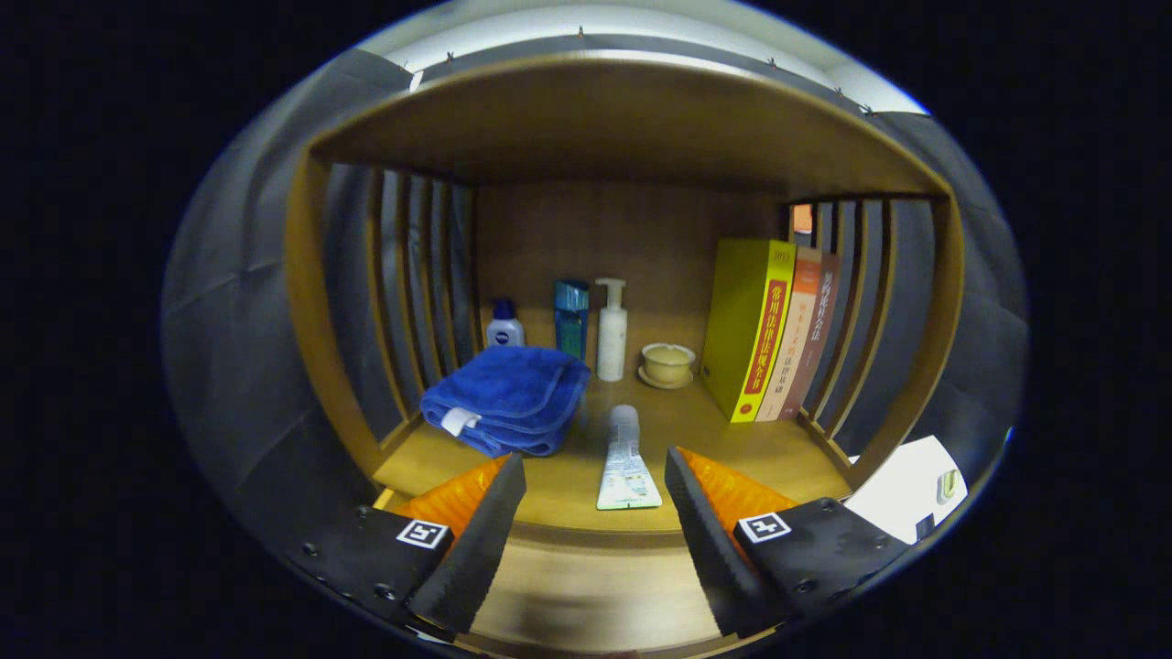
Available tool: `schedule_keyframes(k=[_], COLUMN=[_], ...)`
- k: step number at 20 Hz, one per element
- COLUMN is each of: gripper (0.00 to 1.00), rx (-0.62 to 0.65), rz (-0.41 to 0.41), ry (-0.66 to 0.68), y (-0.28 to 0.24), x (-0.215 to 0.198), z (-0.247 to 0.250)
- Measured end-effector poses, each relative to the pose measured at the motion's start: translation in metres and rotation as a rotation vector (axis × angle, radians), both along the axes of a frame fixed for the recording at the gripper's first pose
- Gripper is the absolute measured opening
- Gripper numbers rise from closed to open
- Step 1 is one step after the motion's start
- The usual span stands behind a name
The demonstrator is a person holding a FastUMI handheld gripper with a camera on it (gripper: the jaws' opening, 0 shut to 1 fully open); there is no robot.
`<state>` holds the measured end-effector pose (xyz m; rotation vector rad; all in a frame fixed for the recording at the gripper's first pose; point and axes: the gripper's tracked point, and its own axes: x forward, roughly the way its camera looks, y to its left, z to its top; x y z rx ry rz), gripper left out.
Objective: Pull open the drawer, take out the items inside it, and place them on the countertop above the cabinet.
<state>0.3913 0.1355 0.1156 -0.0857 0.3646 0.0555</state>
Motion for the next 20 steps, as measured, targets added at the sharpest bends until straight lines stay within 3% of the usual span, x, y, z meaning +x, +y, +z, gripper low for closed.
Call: schedule_keyframes(k=[7,15,20], gripper=[0.97,0.97,0.97], rx=[0.058,0.067,0.068], rz=[0.023,-0.010,-0.075], ry=[-0.183,-0.271,-0.344], y=[0.012,-0.002,-0.021], x=[-0.079,-0.152,-0.182], z=[0.041,0.022,0.016])
